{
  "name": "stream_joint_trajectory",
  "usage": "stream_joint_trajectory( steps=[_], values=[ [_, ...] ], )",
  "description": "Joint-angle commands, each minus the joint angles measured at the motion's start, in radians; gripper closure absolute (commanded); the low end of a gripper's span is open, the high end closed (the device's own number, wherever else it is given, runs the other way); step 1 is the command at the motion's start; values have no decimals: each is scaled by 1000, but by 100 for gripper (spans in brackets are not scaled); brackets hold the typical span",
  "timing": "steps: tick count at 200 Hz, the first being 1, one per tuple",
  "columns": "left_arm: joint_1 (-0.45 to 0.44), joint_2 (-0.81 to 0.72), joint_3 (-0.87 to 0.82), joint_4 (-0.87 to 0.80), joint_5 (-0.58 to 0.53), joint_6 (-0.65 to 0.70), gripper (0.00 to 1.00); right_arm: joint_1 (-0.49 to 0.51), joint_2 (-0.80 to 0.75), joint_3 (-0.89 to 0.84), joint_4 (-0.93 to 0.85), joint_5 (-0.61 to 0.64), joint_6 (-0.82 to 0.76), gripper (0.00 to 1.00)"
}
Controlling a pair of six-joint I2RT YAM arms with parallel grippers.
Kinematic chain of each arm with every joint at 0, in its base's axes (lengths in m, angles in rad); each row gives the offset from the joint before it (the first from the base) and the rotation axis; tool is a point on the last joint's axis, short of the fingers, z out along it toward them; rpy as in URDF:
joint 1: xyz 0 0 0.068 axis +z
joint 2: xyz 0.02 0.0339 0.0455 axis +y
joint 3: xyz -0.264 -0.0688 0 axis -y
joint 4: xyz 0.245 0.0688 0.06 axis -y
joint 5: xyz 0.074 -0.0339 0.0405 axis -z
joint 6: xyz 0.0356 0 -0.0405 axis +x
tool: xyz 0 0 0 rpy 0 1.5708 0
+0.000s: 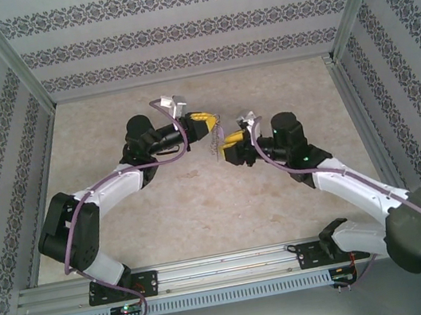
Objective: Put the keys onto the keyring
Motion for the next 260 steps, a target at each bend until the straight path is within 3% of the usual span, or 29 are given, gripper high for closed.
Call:
stream_joint_trajectory(
  steps=[1, 42, 78, 174, 260],
  values=[
    [-12, -40, -8, 112, -43, -23, 100, -27, -69, -39, 87, 20, 57, 53],
    [-13, -49, -25, 128, -57, -27, 100, -62, -121, -58, 170, 105, 162, 52],
    [-15, -52, -31, 137, -70, -33, 100, -75, -74, -13, 262, 124, 286, 51],
    [-22, -17, -33, 214, -99, -111, 100, -91, 147, 67, 595, -37, 557, 55],
    [-28, 3, -33, 236, -97, -150, 100, -90, 221, 88, 726, -107, 622, 67]
  ],
)
